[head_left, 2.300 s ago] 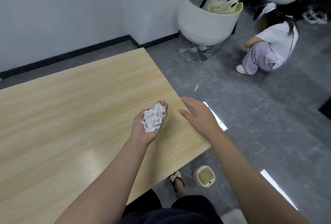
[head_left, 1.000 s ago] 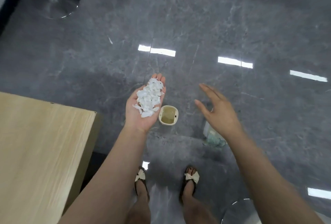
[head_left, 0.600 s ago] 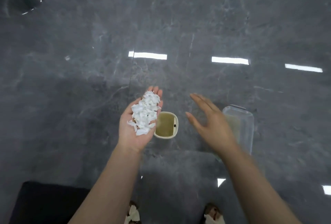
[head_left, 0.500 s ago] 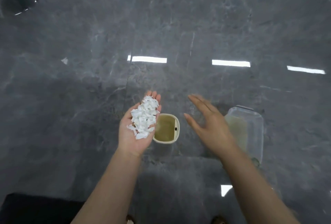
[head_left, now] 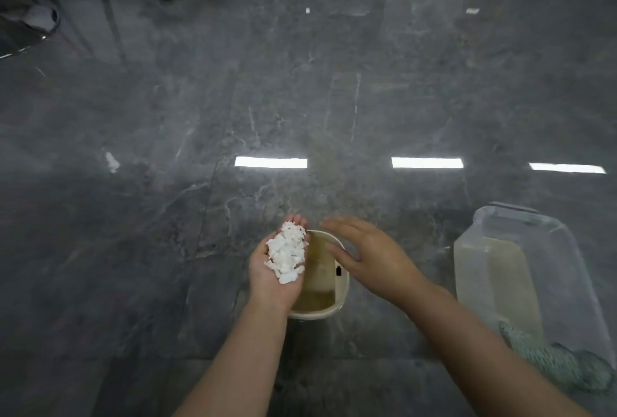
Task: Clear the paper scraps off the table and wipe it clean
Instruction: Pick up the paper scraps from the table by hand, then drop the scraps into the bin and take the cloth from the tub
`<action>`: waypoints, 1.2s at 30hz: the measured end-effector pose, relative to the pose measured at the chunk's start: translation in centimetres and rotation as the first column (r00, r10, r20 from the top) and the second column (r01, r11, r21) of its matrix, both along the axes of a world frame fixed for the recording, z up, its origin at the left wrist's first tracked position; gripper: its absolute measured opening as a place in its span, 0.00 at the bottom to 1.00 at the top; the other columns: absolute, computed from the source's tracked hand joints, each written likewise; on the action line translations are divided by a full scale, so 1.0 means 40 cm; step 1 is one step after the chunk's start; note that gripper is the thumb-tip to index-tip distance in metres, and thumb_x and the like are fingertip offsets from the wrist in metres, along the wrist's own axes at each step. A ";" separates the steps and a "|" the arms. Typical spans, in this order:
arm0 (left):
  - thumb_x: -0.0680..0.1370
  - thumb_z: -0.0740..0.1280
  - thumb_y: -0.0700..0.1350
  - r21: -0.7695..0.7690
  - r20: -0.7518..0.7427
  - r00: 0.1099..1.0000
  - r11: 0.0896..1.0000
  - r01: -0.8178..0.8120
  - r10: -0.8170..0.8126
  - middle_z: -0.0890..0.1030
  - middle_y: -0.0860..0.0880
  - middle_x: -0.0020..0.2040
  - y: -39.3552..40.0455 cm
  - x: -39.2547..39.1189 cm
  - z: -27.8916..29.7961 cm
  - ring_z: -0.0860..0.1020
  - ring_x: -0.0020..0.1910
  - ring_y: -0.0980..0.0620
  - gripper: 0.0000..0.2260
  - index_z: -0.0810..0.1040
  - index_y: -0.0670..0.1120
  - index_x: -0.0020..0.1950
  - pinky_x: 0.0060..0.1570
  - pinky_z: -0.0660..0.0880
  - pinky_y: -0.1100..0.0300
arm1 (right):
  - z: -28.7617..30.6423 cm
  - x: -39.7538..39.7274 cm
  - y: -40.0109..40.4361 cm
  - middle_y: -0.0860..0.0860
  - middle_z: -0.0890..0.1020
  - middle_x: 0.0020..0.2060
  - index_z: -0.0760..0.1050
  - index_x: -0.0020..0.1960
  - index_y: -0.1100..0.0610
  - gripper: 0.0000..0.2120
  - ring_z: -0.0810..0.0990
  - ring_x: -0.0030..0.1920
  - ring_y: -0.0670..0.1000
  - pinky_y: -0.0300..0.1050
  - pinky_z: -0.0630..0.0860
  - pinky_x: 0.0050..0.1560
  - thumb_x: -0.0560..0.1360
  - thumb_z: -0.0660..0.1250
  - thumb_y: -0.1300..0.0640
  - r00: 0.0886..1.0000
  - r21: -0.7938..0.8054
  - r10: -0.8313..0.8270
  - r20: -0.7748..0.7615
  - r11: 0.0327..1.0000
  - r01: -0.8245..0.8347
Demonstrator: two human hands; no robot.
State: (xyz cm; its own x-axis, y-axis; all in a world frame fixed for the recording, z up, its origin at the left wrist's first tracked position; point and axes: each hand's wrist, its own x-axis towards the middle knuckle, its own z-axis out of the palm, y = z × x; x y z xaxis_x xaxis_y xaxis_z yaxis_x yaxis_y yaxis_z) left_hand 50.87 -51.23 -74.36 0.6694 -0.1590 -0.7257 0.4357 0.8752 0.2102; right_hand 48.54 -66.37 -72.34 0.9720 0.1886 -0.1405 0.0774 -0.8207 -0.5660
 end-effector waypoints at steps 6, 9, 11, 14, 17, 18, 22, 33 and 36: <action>0.81 0.56 0.43 0.142 -0.063 0.994 0.985 0.097 -0.089 0.83 0.42 0.45 -0.022 0.009 -0.044 0.80 0.46 0.46 0.15 0.79 0.37 0.51 0.47 0.77 0.54 | -0.064 -0.003 0.017 0.46 0.74 0.65 0.68 0.69 0.46 0.19 0.70 0.65 0.47 0.45 0.68 0.66 0.79 0.60 0.49 0.998 -0.070 0.044 -0.053 0.996 -0.047; 0.79 0.61 0.45 0.233 -0.100 0.971 0.944 0.235 -0.217 0.81 0.43 0.43 -0.020 0.004 -0.045 0.78 0.43 0.46 0.11 0.80 0.40 0.47 0.43 0.76 0.53 | -0.068 -0.012 0.035 0.47 0.74 0.65 0.69 0.69 0.48 0.18 0.69 0.65 0.48 0.43 0.66 0.64 0.79 0.60 0.50 0.994 -0.123 0.097 -0.044 0.987 -0.102; 0.75 0.65 0.45 0.287 -0.118 0.938 0.893 0.347 -0.327 0.80 0.42 0.40 -0.018 0.003 -0.045 0.77 0.41 0.44 0.09 0.80 0.39 0.46 0.42 0.74 0.54 | -0.074 -0.013 0.043 0.47 0.74 0.66 0.69 0.69 0.50 0.18 0.69 0.65 0.49 0.44 0.65 0.66 0.79 0.60 0.51 0.989 -0.185 0.150 -0.020 0.971 -0.151; 0.75 0.63 0.46 0.395 -0.176 0.877 0.784 0.479 -0.447 0.82 0.43 0.31 -0.020 -0.001 -0.037 0.77 0.38 0.44 0.14 0.82 0.39 0.37 0.39 0.72 0.56 | -0.089 -0.012 0.042 0.49 0.74 0.65 0.70 0.68 0.53 0.18 0.68 0.65 0.51 0.47 0.66 0.66 0.79 0.59 0.53 0.980 -0.236 0.198 -0.010 0.952 -0.195; 0.77 0.61 0.49 0.553 -0.262 0.791 0.585 0.593 -0.554 0.82 0.42 0.41 -0.014 0.000 -0.016 0.77 0.43 0.44 0.14 0.80 0.40 0.48 0.39 0.73 0.56 | -0.096 -0.008 0.032 0.49 0.73 0.66 0.70 0.69 0.52 0.18 0.66 0.66 0.50 0.46 0.65 0.66 0.79 0.59 0.55 0.975 -0.282 0.224 -0.011 0.934 -0.218; 0.76 0.61 0.51 0.607 -0.275 0.767 0.513 0.606 -0.580 0.81 0.42 0.49 -0.011 0.007 -0.019 0.77 0.47 0.44 0.15 0.78 0.41 0.53 0.44 0.74 0.55 | -0.096 -0.007 0.029 0.49 0.72 0.67 0.69 0.69 0.53 0.18 0.66 0.67 0.50 0.46 0.65 0.66 0.79 0.59 0.55 0.974 -0.288 0.227 -0.010 0.932 -0.220; 0.79 0.59 0.49 0.733 -0.226 0.662 0.323 0.599 -0.715 0.79 0.44 0.55 0.009 0.023 0.008 0.76 0.54 0.47 0.13 0.77 0.43 0.56 0.56 0.71 0.54 | -0.079 -0.012 0.019 0.48 0.72 0.67 0.69 0.70 0.53 0.19 0.65 0.67 0.49 0.41 0.62 0.66 0.79 0.60 0.55 0.977 -0.251 0.214 0.012 0.946 -0.204; 0.82 0.51 0.51 0.767 -0.071 0.557 0.312 0.561 -0.828 0.79 0.48 0.59 -0.023 0.005 0.047 0.74 0.60 0.48 0.17 0.76 0.47 0.59 0.64 0.65 0.53 | -0.054 -0.059 -0.066 0.49 0.72 0.66 0.68 0.70 0.51 0.19 0.67 0.67 0.50 0.43 0.61 0.65 0.80 0.59 0.50 0.994 -0.265 0.104 0.021 0.960 -0.095; 0.82 0.54 0.49 0.790 -0.079 0.526 0.269 0.551 -0.847 0.78 0.48 0.55 -0.083 -0.010 0.059 0.76 0.55 0.49 0.13 0.75 0.46 0.57 0.59 0.68 0.54 | -0.041 -0.089 -0.119 0.49 0.72 0.67 0.69 0.69 0.51 0.19 0.67 0.68 0.51 0.43 0.61 0.65 0.80 0.58 0.50 0.999 -0.298 0.047 0.028 0.954 -0.036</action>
State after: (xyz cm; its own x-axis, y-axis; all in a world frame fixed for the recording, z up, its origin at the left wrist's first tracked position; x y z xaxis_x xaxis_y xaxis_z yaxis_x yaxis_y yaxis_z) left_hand 50.48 -54.56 -71.98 0.7344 -0.2766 -0.6198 0.5755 -0.2304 0.7847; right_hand 45.00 -71.14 -73.99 0.9694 0.1837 -0.1628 0.1303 -0.9472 -0.2931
